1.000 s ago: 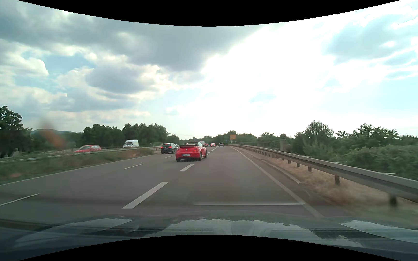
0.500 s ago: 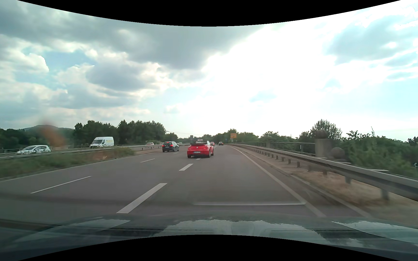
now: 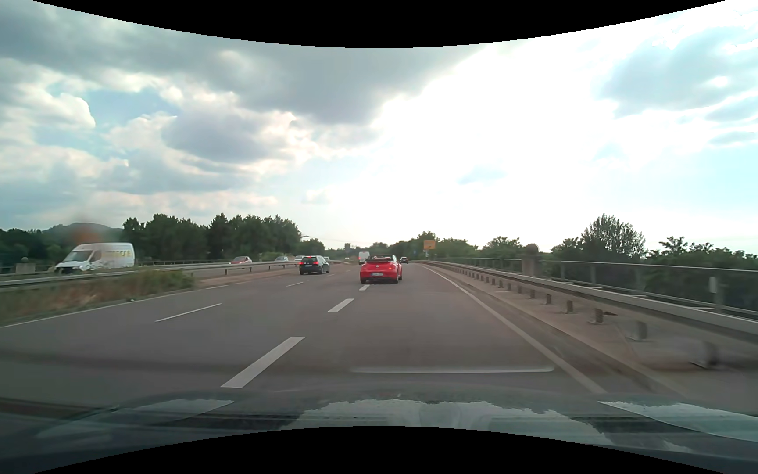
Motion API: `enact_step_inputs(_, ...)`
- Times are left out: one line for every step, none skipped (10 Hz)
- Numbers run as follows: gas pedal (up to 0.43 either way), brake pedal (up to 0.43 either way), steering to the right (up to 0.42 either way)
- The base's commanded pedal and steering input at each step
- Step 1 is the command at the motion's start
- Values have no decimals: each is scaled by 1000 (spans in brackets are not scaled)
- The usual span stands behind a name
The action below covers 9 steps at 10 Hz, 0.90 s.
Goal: Follow the waypoints while adhering to traffic rules and regulations
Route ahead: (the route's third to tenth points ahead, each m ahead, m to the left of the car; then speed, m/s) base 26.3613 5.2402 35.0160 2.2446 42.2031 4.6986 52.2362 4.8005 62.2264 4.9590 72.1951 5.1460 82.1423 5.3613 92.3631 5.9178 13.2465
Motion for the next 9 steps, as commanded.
enact_step_inputs(150,0,-18)
enact_step_inputs(138,0,-20)
enact_step_inputs(118,0,-23)
enact_step_inputs(110,0,-25)
enact_step_inputs(110,0,-28)
enact_step_inputs(98,0,-28)
enact_step_inputs(98,0,-28)
enact_step_inputs(87,0,-27)
enact_step_inputs(87,0,-23)
